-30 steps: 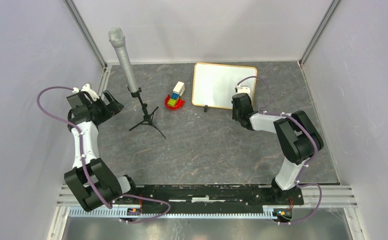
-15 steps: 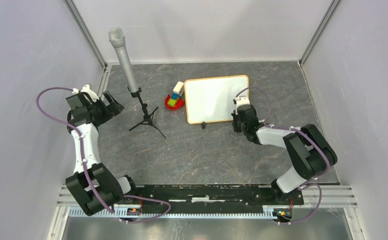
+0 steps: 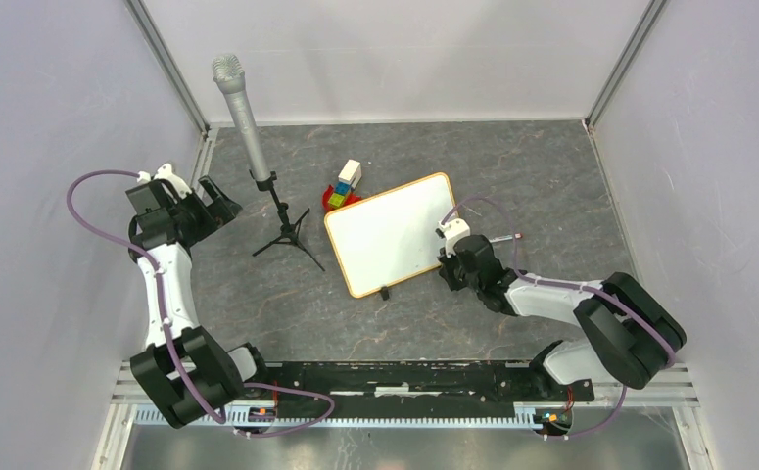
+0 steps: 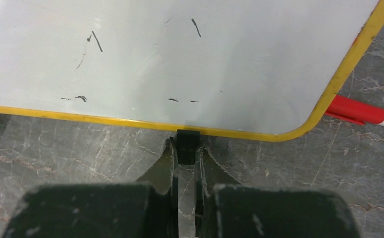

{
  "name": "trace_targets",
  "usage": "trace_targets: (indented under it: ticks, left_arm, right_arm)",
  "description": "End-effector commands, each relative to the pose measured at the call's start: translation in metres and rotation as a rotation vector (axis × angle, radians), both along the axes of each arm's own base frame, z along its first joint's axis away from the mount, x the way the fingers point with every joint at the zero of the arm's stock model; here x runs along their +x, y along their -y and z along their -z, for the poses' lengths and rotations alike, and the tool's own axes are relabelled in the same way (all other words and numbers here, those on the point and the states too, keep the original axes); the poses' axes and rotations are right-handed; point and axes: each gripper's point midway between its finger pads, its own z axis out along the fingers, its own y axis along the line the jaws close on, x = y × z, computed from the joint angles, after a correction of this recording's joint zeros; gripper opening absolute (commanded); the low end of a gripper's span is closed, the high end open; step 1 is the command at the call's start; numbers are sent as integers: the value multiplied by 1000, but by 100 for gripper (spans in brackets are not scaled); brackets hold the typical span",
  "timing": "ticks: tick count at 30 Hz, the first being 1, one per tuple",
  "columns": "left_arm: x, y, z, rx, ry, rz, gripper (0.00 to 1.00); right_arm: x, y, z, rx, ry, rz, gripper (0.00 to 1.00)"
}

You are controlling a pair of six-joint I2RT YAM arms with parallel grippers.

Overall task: Write a sentence on the whiteboard
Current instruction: Move the whiteboard to the center of the board.

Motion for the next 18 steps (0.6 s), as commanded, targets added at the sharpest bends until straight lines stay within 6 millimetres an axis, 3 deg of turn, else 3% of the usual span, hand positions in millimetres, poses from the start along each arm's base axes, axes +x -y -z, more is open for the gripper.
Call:
trace_targets:
  ticks: [1, 4, 8, 15, 18]
  left_arm:
    - [2, 0, -31, 1, 72, -29, 100]
    - [0, 0, -33, 10, 78, -32, 100]
    - [-1, 0, -37, 19, 89, -31, 100]
    - [2, 1, -42, 14, 101, -20, 100]
    - [5, 2, -44, -7, 105, -20, 100]
  right_arm:
    - [-63, 17, 44, -111, -228, -120, 0]
    - [-71, 22, 47, -141, -259, -136, 1]
    - [-67, 21, 35, -161, -239, -167, 30]
    - [-44, 8, -14, -188, -145, -260, 33]
    - [-30, 17, -20, -263, -119, -230, 43]
